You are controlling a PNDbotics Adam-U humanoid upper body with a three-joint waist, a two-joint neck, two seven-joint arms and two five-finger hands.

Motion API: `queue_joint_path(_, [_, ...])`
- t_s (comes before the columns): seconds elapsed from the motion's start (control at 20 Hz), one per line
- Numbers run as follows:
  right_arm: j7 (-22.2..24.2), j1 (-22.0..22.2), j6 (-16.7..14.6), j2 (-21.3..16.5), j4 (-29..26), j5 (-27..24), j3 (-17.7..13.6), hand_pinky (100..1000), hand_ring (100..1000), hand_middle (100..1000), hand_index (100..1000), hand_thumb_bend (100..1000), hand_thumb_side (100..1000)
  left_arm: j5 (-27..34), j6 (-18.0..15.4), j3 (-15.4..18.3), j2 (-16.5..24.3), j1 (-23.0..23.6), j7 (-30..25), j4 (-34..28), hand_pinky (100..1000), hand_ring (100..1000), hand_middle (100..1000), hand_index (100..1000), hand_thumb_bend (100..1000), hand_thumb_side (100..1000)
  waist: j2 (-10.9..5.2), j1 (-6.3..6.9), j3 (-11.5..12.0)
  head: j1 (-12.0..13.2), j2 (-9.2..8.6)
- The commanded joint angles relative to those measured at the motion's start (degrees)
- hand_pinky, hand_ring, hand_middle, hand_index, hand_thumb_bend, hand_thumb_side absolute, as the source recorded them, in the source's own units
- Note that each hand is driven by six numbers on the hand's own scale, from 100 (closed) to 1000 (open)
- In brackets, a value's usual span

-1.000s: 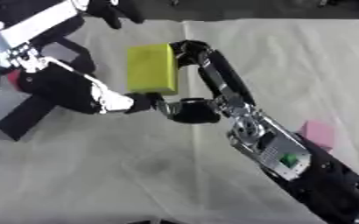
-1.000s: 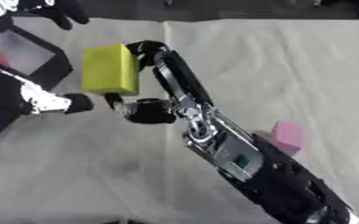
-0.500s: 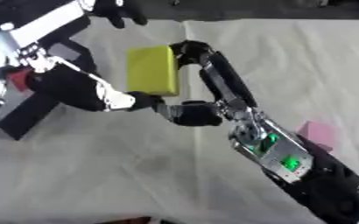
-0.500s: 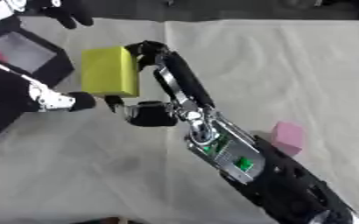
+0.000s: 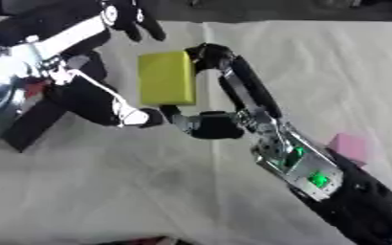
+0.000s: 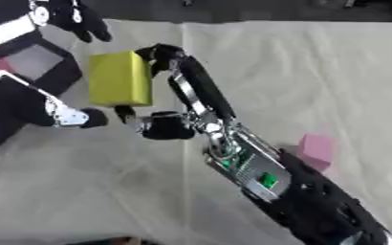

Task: Pick up the objects with one hand, pass them to the other hand, and then place them into the box on the other side of the table.

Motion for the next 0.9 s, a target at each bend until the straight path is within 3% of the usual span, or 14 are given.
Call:
queue_joint_path(0.05, [-0.4, -1.0, -0.7, -0.9, -0.8, 0.0, -0.3, 763, 623, 483, 528, 342, 100, -1.4, -1.0, -0.1, 0.0, -1.1, -0.1, 0.5, 867, 758, 781, 784, 690, 191, -0.70, 0.16, -0.1, 0.2, 0.31])
queue_joint_path(0.9, [-0.1, -1.0, -1.7, -0.7, -0.8, -1.2, 0.7, 756, 617, 481, 525, 349, 100, -2.8, -1.6, -1.3, -1.3, -1.4, 4.0, 3.3, 817, 710, 721, 702, 594, 235, -0.41, 0.04, 0.0, 1.0, 0.31])
